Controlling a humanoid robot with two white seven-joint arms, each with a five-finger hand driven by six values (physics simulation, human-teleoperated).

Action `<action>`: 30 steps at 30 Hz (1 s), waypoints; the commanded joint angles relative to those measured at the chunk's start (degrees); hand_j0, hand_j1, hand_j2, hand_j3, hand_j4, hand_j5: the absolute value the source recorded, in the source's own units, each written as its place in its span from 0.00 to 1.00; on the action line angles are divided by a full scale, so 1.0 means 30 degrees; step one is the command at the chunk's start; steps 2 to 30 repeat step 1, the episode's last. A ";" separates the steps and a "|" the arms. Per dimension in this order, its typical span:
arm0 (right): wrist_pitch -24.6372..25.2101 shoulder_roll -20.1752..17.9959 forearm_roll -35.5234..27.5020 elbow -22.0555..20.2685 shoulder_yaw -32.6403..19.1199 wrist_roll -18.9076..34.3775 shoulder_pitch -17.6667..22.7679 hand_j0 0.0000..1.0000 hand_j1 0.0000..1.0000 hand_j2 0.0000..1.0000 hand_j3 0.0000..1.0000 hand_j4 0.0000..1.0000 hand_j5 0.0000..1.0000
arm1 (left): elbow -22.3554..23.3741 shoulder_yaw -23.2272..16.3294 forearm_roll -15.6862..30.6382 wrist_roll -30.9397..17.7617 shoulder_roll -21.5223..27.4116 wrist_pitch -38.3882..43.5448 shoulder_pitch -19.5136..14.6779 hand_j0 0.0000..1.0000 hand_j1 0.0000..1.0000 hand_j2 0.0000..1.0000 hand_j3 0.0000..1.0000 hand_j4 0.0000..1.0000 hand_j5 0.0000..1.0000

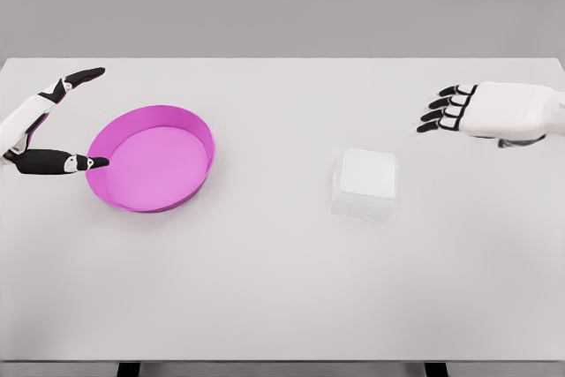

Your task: Pack egg into the box and close the box lid

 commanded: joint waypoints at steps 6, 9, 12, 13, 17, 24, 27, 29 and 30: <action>0.0022 0.0028 -0.0585 0.1100 -0.0038 -0.0017 0.0000 1.00 1.00 1.00 1.00 1.00 1.00 | 0.0023 0.0004 0.0148 0.0007 -0.0005 0.0045 0.0029 1.00 1.00 1.00 1.00 1.00 1.00; 0.0022 0.0028 -0.0585 0.1100 -0.0038 -0.0017 0.0000 1.00 1.00 1.00 1.00 1.00 1.00 | 0.0023 0.0004 0.0148 0.0007 -0.0005 0.0045 0.0029 1.00 1.00 1.00 1.00 1.00 1.00; 0.0022 0.0028 -0.0585 0.1100 -0.0038 -0.0017 0.0000 1.00 1.00 1.00 1.00 1.00 1.00 | 0.0023 0.0004 0.0148 0.0007 -0.0005 0.0045 0.0029 1.00 1.00 1.00 1.00 1.00 1.00; 0.0022 0.0028 -0.0585 0.1100 -0.0038 -0.0017 0.0000 1.00 1.00 1.00 1.00 1.00 1.00 | 0.0023 0.0004 0.0148 0.0007 -0.0005 0.0045 0.0029 1.00 1.00 1.00 1.00 1.00 1.00; 0.0022 0.0028 -0.0585 0.1100 -0.0038 -0.0017 0.0000 1.00 1.00 1.00 1.00 1.00 1.00 | 0.0023 0.0004 0.0148 0.0007 -0.0005 0.0045 0.0029 1.00 1.00 1.00 1.00 1.00 1.00; 0.0022 0.0028 -0.0585 0.1100 -0.0038 -0.0017 0.0000 1.00 1.00 1.00 1.00 1.00 1.00 | 0.0023 0.0004 0.0148 0.0007 -0.0005 0.0045 0.0029 1.00 1.00 1.00 1.00 1.00 1.00; 0.0022 0.0028 -0.0585 0.1100 -0.0038 -0.0017 0.0000 1.00 1.00 1.00 1.00 1.00 1.00 | 0.0023 0.0004 0.0148 0.0007 -0.0005 0.0045 0.0029 1.00 1.00 1.00 1.00 1.00 1.00; 0.0022 0.0028 -0.0585 0.1100 -0.0038 -0.0017 0.0000 1.00 1.00 1.00 1.00 1.00 1.00 | 0.0023 0.0004 0.0148 0.0007 -0.0005 0.0045 0.0029 1.00 1.00 1.00 1.00 1.00 1.00; 0.0022 0.0028 -0.0585 0.1100 -0.0038 -0.0017 0.0000 1.00 1.00 1.00 1.00 1.00 1.00 | 0.0023 0.0004 0.0148 0.0007 -0.0005 0.0045 0.0029 1.00 1.00 1.00 1.00 1.00 1.00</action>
